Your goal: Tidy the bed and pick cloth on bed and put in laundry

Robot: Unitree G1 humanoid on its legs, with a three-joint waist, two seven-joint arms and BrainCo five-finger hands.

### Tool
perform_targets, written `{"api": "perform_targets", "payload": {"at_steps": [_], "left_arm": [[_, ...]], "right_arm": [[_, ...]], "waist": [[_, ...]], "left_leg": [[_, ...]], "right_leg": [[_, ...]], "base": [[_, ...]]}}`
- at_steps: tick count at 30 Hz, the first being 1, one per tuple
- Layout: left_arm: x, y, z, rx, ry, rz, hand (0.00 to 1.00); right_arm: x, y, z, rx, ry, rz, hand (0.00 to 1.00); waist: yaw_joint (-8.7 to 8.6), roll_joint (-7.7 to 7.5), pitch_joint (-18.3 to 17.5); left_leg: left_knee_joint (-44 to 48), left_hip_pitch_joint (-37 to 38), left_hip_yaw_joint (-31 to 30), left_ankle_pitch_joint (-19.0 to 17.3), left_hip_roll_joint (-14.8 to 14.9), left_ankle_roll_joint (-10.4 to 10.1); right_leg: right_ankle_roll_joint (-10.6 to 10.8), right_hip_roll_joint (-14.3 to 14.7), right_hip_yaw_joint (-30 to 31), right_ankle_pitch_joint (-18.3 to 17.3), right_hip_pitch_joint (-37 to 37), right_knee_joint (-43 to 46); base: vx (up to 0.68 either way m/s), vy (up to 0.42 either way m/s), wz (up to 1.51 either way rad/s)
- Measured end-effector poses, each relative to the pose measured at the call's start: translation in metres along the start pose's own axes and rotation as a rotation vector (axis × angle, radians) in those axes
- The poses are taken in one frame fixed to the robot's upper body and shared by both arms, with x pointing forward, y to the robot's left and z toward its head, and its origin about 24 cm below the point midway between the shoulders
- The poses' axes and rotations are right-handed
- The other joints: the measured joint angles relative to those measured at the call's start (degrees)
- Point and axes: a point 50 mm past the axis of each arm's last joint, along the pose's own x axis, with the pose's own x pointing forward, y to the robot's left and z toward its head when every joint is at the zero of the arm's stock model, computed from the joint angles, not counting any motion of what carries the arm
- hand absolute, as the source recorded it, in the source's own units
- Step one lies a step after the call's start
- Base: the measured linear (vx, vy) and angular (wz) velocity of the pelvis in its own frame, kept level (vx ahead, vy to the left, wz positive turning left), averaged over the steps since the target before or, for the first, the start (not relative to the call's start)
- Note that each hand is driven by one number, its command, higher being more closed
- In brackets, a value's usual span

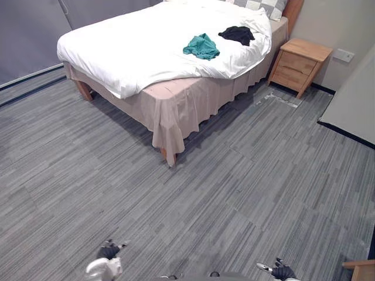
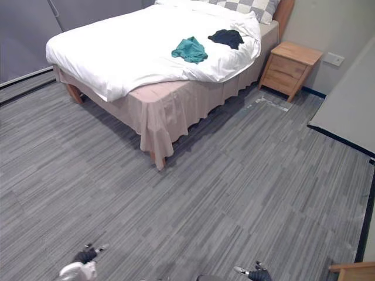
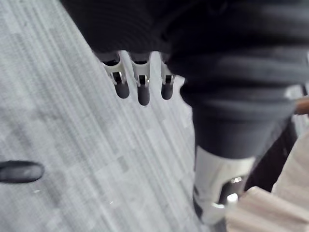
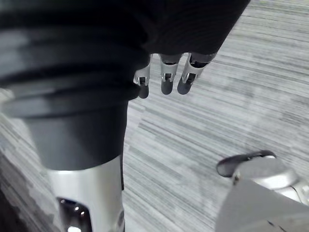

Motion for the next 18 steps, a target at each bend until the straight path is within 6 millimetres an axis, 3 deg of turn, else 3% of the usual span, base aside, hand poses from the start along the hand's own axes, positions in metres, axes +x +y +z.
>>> {"api": "perform_targets", "payload": {"at_steps": [7,11,18], "left_arm": [[-0.007,0.005,-0.022,-0.039,0.053,-0.013,0.0],[-0.011,-0.008,-0.036,-0.067,0.087,-0.041,0.0],[-0.017,-0.024,-0.054,-0.059,0.135,-0.08,0.0]], "right_arm": [[0.001,0.0,0.003,0.009,-0.013,0.015,0.0],[0.001,0.006,0.001,0.019,-0.01,0.023,0.0],[-0.001,0.014,-0.004,0.031,0.005,0.039,0.0]], "waist": [[0.02,-0.05,-0.1],[-0.01,-0.33,-0.4],[-0.15,-0.53,-0.6]], "left_leg": [[-0.9,0.8,-0.2,0.0,0.0,-0.1],[-2.3,1.1,-0.5,0.9,-0.1,-1.4],[-4.2,1.3,-1.1,2.8,-0.2,-0.9]], "right_leg": [[0.0,-0.1,-1.3,0.1,1.4,-1.8],[-0.5,-0.1,-1.5,0.6,2.1,-3.5],[-0.9,0.1,-1.9,0.8,2.3,-5.2]], "base": [[0.02,-0.004,0.02],[-0.03,-0.025,0.05],[-0.06,-0.047,0.01]]}}
